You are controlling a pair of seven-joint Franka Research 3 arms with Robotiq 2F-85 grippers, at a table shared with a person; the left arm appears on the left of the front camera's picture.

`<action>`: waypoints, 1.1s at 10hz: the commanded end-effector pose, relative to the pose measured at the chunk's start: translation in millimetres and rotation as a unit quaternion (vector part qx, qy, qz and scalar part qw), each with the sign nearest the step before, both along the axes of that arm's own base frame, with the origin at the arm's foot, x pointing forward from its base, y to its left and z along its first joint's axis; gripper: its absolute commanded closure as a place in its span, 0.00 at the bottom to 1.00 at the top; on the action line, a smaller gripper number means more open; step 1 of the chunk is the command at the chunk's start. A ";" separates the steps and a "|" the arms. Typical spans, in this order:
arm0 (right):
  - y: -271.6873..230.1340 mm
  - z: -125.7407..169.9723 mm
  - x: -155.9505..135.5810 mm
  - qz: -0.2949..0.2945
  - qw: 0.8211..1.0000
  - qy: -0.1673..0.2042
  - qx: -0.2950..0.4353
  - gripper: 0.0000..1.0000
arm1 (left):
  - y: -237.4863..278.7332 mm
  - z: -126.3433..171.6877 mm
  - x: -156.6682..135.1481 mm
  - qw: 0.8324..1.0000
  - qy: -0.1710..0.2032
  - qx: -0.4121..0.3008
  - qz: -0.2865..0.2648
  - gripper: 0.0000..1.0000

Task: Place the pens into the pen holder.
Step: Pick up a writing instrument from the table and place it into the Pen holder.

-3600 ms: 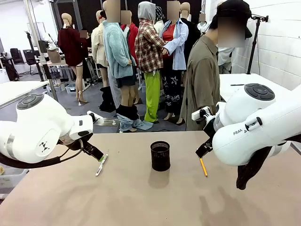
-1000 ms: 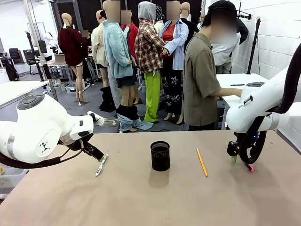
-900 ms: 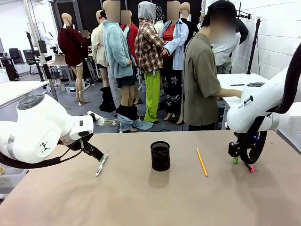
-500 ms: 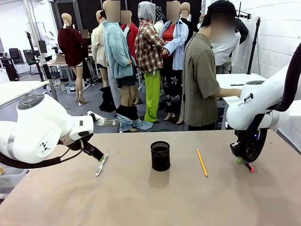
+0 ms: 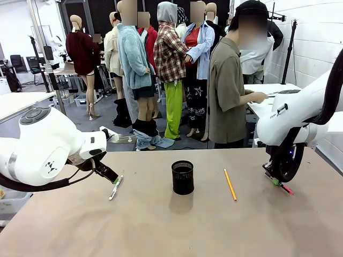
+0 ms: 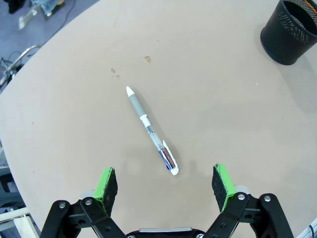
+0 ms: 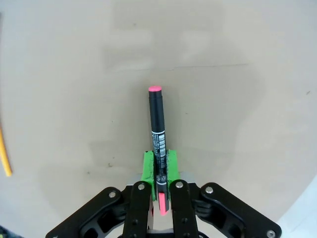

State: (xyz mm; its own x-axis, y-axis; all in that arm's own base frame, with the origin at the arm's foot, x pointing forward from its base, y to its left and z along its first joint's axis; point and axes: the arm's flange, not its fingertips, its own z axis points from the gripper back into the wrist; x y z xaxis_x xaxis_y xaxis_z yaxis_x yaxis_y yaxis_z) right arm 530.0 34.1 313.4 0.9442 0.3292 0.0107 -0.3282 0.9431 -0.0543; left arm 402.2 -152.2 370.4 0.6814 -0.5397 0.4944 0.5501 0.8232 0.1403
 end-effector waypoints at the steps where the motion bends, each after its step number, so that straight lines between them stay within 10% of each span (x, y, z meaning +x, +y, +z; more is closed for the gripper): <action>1: 5.2 27.5 -24.6 0.072 0.996 -0.027 0.035 1.00 | 1.3 0.7 0.3 1.000 -0.001 -0.001 0.001 0.00; 4: 26.7 88.4 -60.7 0.191 0.962 -0.130 0.148 1.00 | 1.3 0.7 0.3 1.000 -0.001 -0.001 0.001 0.00; 11: 125.2 141.4 -51.3 0.427 0.740 -0.264 0.448 1.00 | 1.3 0.7 0.3 1.000 -0.001 -0.001 0.001 0.00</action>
State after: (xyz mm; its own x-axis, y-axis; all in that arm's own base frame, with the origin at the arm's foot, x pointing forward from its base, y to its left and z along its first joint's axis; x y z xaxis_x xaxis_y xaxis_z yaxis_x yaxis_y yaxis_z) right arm 454.8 158.5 475.2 0.1951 0.4851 0.8524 -0.9663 0.2439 0.0824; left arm 402.1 -152.8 370.5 0.6806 -0.5407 0.4944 0.5509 0.8225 0.1411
